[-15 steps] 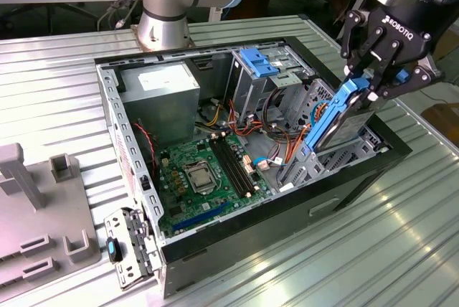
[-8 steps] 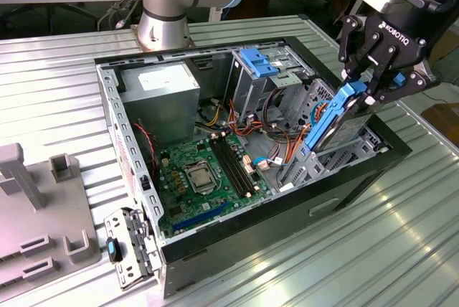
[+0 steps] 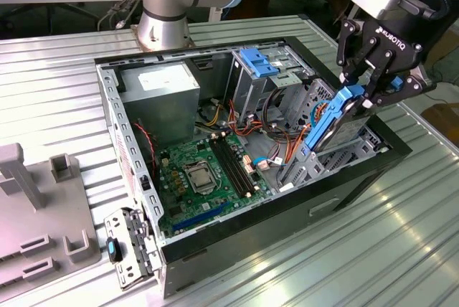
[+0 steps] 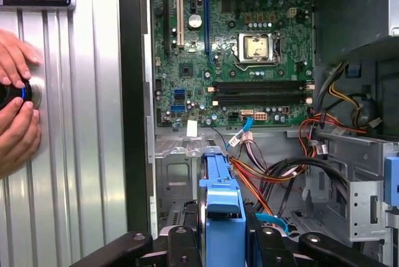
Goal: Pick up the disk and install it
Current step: 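Insert the disk into the insertion slot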
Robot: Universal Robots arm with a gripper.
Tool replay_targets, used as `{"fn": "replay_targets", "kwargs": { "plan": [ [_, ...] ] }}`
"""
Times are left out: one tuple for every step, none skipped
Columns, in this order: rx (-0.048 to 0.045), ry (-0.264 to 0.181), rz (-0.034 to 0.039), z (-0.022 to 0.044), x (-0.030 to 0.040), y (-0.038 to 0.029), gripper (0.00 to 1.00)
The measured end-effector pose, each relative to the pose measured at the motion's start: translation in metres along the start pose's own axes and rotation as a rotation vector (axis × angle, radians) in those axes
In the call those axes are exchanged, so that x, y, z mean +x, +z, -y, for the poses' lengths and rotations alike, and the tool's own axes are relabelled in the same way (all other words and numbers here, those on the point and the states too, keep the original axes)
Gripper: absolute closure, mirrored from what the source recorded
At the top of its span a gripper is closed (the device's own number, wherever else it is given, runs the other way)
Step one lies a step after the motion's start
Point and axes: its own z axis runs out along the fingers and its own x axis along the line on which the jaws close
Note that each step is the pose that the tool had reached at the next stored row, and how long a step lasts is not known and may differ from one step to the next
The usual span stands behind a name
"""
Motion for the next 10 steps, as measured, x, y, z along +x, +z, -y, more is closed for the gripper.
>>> {"fn": "replay_targets", "kwargs": {
  "plan": [
    [0.0000, 0.000, 0.0000, 0.0000, 0.0000, 0.0007, 0.63],
    [0.0000, 0.000, 0.0000, 0.0000, 0.0000, 0.0020, 0.63],
    [0.0000, 0.000, -0.0001, 0.0000, 0.0000, 0.0032, 0.63],
    [0.0001, 0.000, 0.0000, 0.0000, 0.0000, 0.0039, 0.63],
    [0.0000, 0.000, -0.0001, 0.0000, 0.0000, 0.0052, 0.63],
    [-0.0001, 0.000, 0.0000, 0.0000, 0.0000, 0.0061, 0.63],
    [0.0000, 0.000, 0.0000, 0.0000, 0.0000, 0.0070, 0.63],
    [0.0000, 0.000, 0.0000, 0.0000, 0.0000, 0.0077, 0.63],
    [0.0000, 0.000, 0.0000, 0.0000, 0.0000, 0.0087, 0.63],
    [0.0000, 0.000, -0.0001, 0.0000, 0.0000, 0.0096, 0.63]
  ]
}}
